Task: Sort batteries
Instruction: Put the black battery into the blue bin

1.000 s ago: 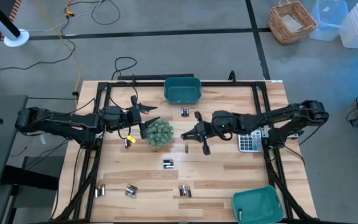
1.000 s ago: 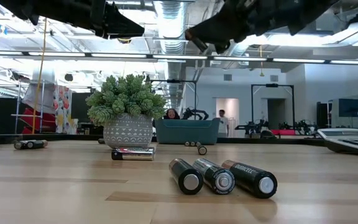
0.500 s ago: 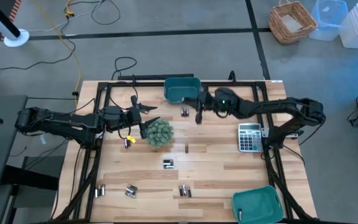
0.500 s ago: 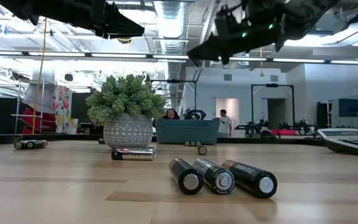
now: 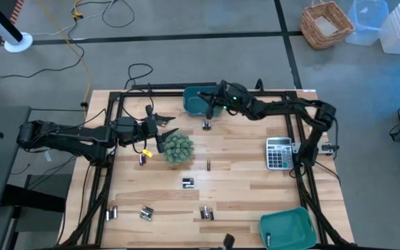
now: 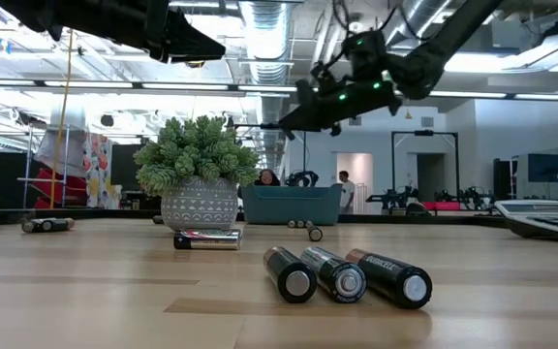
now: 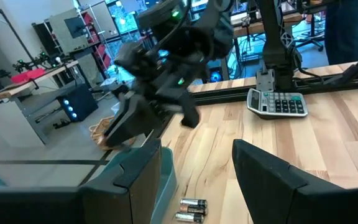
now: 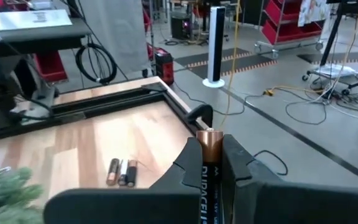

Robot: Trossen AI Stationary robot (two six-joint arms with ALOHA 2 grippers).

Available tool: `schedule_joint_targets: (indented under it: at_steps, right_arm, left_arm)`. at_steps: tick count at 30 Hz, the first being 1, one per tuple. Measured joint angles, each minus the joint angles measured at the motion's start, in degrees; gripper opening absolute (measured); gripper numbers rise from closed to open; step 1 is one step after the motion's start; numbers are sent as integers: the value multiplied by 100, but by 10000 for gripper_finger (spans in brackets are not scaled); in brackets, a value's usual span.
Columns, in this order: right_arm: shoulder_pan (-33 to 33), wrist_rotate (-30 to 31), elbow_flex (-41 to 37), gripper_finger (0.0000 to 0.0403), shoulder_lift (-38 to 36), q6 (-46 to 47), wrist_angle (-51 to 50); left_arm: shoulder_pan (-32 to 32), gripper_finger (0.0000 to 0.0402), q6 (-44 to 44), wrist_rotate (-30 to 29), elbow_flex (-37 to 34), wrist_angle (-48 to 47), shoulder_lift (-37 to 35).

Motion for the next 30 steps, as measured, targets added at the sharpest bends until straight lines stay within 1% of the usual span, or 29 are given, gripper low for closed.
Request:
schedule_joint_targets:
  at_steps: [7,11,13,16,19,26,30]
  right_arm:
    - [-226,-10,626,21,543,0,-581]
    - [-280,-13,789,23,665,0,-816]
    - [-281,-13,801,32,665,-4,-899]
    - [-331,132,811,58,665,-2,-930]
    - [-427,257,811,94,665,0,-982]
    - [-503,275,811,189,665,50,-1328]
    - [-482,253,810,227,612,-31,-1432]
  left_arm:
    - [5,192,20,0,0,-10,0]
    - [9,192,42,0,0,-10,0]
    - [9,192,44,0,0,-11,0]
    - [9,192,95,0,0,-11,0]
    - [9,192,106,2,0,-11,0]
    - [9,192,109,1,0,-13,0]
    - [9,192,109,0,0,-13,0]
